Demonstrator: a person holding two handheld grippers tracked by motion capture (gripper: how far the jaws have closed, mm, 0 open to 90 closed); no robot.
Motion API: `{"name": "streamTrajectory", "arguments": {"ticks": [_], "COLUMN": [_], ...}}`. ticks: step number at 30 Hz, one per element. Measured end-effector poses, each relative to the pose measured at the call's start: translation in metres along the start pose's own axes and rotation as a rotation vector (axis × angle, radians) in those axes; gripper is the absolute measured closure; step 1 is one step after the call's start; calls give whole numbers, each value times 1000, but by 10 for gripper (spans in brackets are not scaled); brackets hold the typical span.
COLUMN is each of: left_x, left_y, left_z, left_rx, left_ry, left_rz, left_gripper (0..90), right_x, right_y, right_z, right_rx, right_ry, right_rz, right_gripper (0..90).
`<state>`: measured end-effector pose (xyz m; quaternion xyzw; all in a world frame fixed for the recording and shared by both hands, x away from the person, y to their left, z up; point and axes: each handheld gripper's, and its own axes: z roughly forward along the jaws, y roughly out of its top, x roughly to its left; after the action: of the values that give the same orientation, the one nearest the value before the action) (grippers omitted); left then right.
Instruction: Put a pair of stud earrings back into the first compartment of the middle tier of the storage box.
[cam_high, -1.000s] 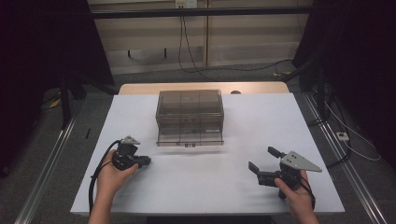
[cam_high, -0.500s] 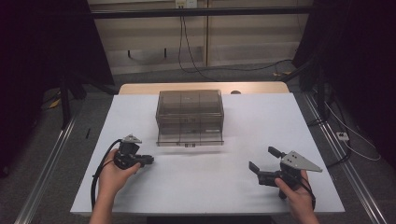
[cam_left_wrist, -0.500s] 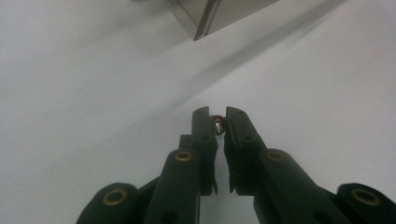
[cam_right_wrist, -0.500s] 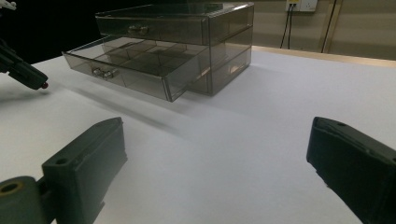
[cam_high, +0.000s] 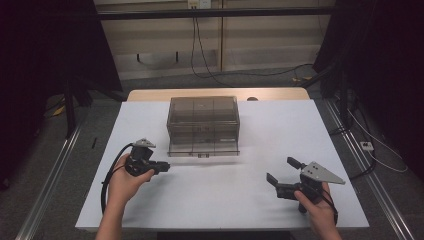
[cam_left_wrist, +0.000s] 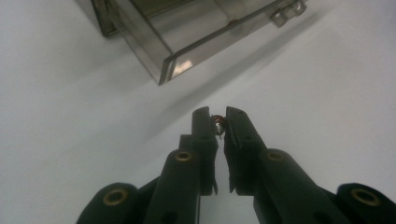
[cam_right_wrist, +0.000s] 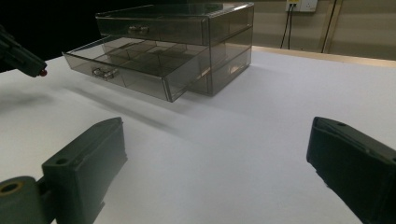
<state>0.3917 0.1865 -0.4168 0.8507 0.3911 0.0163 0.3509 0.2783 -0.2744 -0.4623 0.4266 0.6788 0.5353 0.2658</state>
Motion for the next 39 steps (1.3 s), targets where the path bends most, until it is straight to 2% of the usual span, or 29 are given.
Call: {"name": "streamTrajectory", "arguments": {"ticks": [10, 19, 31, 39], "left_x": [-7, -11, -14, -11], "left_y": [23, 42, 58, 66], "left_z": [-4, -2, 2, 3], "left_rx": [-16, -7, -12, -23], "left_ry": [-17, -21, -26, -14], "left_rz": [17, 38, 41, 40], "left_gripper": [833, 833, 833, 833], "right_x": [0, 0, 0, -1], "right_y": [0, 0, -1, -1], "right_z": [0, 0, 1, 0], "right_rx": [0, 0, 2, 0], "right_ry": [2, 4, 2, 3], "right_rz": [1, 2, 6, 8], "right_gripper": [44, 44, 44, 44]}}
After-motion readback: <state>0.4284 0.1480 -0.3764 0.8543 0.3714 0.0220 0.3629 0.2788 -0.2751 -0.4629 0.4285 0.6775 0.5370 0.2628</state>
